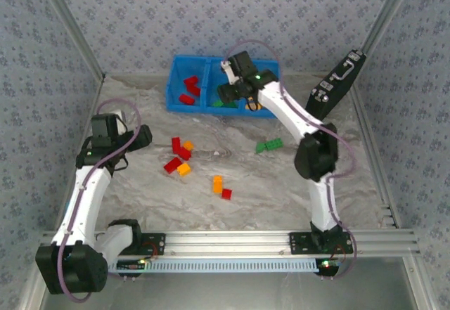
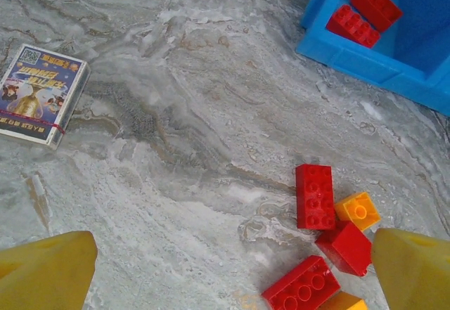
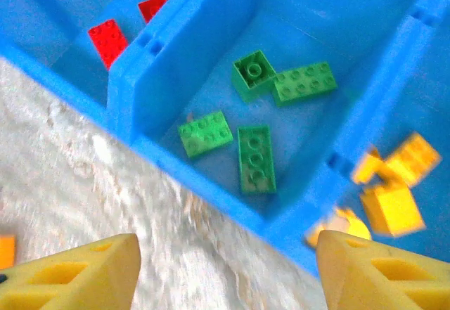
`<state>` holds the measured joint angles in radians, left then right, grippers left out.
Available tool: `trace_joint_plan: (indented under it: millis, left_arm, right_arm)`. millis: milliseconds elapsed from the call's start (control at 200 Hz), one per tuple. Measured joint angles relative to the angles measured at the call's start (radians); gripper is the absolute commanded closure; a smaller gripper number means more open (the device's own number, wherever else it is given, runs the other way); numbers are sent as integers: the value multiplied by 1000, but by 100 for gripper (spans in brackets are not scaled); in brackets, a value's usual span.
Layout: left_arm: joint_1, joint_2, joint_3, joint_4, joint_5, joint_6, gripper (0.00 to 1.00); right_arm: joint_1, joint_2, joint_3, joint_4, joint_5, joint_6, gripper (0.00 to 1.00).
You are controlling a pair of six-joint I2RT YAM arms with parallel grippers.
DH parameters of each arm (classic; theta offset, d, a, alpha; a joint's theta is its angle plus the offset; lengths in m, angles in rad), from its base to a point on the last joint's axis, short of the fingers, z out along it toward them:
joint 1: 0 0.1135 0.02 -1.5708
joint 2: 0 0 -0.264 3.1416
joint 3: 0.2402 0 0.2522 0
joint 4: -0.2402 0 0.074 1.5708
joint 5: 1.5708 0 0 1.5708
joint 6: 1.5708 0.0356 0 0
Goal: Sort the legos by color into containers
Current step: Pick up the lego from the center of the table.
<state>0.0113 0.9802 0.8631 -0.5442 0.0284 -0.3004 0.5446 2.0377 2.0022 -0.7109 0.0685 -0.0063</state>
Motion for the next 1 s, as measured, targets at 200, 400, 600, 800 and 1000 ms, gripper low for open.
trace_joint_plan:
  millis: [200,400,600,800,1000]
  left_arm:
    - [0,-68,-2,24,39,12,0]
    - [0,-62,-9,53,80,11,0]
    - [0,-42,-18,65,114,12,0]
    - [-2,-70,-49,77,124,14,0]
    - [-32,-86,-71,72,113,31,0]
  right_arm:
    - [-45,-391,-457,34,26,116,28]
    - [-188,-586,-817,82,3,360,29]
    - [-162,-597,-928,117,13,575,24]
    - [-166,-581,-971,196,33,791,21]
    - [-188,-435,-963,271,-13,949,20]
